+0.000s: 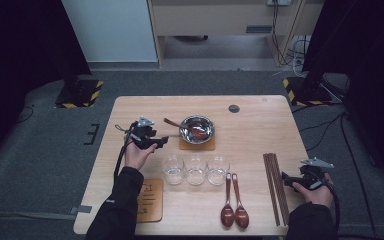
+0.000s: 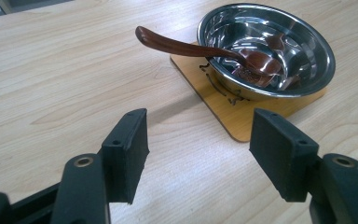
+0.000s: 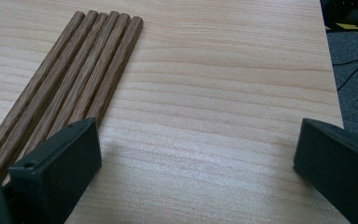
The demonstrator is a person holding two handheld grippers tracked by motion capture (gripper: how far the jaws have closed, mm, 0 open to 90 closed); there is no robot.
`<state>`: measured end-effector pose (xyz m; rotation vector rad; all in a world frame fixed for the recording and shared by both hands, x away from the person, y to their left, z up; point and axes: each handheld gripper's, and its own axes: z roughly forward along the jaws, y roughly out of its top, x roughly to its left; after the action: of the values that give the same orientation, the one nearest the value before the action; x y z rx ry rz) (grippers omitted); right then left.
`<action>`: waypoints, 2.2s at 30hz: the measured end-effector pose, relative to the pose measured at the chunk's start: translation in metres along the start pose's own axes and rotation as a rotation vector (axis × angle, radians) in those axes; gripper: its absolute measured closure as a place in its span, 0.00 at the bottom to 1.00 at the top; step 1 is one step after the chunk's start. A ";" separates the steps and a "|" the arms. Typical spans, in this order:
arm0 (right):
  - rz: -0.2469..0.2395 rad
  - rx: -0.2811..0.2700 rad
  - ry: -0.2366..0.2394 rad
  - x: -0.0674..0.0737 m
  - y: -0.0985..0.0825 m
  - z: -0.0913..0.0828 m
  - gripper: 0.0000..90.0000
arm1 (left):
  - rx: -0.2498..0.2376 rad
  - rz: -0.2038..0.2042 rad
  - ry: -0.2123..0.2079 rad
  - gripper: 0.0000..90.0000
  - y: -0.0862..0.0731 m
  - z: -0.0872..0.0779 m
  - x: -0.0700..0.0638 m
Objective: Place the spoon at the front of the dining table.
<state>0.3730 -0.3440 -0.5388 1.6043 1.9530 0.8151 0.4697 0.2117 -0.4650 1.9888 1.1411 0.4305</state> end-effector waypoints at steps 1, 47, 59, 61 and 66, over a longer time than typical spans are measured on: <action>-0.001 0.000 0.000 0.000 0.000 0.000 0.01 | -0.003 -0.002 0.004 0.40 -0.001 -0.003 0.000; -0.034 -0.117 0.023 0.012 0.021 -0.028 0.24 | -0.002 -0.061 0.132 0.24 -0.082 -0.073 0.028; -0.057 -0.156 0.053 0.025 0.033 -0.038 0.24 | 0.051 -0.074 0.189 0.24 -0.103 -0.069 0.041; -0.060 -0.164 0.061 0.027 0.035 -0.039 0.24 | 0.060 -0.082 0.194 0.23 -0.105 -0.067 0.043; -0.064 -0.171 0.070 0.032 0.039 -0.042 0.24 | 0.081 -0.089 0.192 0.23 -0.109 -0.061 0.042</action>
<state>0.3643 -0.3135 -0.4817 1.4244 1.9159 0.9956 0.3921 0.3071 -0.5138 1.9900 1.3798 0.5457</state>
